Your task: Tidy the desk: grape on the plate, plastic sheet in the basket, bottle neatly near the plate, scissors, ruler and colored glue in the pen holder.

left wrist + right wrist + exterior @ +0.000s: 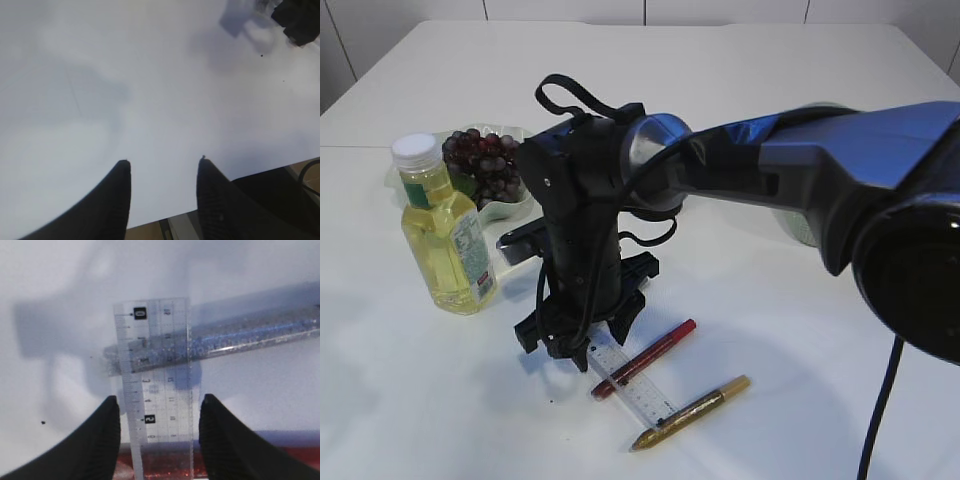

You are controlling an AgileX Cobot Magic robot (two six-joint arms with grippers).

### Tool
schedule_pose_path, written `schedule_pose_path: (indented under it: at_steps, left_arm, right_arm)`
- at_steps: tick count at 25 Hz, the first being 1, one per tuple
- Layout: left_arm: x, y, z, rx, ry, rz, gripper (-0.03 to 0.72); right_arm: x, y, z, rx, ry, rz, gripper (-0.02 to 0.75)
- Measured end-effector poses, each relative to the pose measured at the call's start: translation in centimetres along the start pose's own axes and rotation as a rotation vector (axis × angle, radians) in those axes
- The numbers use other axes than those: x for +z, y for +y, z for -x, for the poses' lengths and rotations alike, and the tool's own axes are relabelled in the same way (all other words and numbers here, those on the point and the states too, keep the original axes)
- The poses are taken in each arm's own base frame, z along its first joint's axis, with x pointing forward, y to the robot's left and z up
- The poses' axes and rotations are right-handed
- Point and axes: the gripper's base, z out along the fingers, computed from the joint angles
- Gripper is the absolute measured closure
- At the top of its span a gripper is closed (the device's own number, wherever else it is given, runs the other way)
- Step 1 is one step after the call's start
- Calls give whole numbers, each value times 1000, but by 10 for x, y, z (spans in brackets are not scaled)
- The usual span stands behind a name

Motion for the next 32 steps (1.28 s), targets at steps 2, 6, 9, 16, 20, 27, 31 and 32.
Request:
schedule_pose_path:
  at_steps: [2, 6, 9, 16, 20, 27, 31, 32]
  left_arm:
    - [0, 0, 0, 0, 0, 0, 368]
    - [0, 0, 0, 0, -1, 0, 369]
    - [0, 0, 0, 0, -1, 0, 370]
    - [0, 0, 0, 3, -1, 0, 370]
    - [0, 0, 0, 3, -1, 0, 370]
    - [0, 0, 0, 3, -1, 0, 371]
    - [0, 0, 0, 4, -2, 0, 371]
    - [0, 0, 0, 4, -2, 0, 371]
  right_arm:
    - [0, 0, 0, 0, 0, 0, 358]
    - [1, 0, 0, 0, 1, 0, 416]
    - [1, 0, 0, 0, 1, 0, 430]
    - [0, 0, 0, 2, 0, 0, 437]
    - [-5, 0, 3, 2, -15, 2, 437]
    - [-40, 3, 22, 1, -151, 16, 438]
    - [-52, 3, 25, -5, -188, 24, 438]
    - [-57, 3, 24, -8, -196, 26, 439]
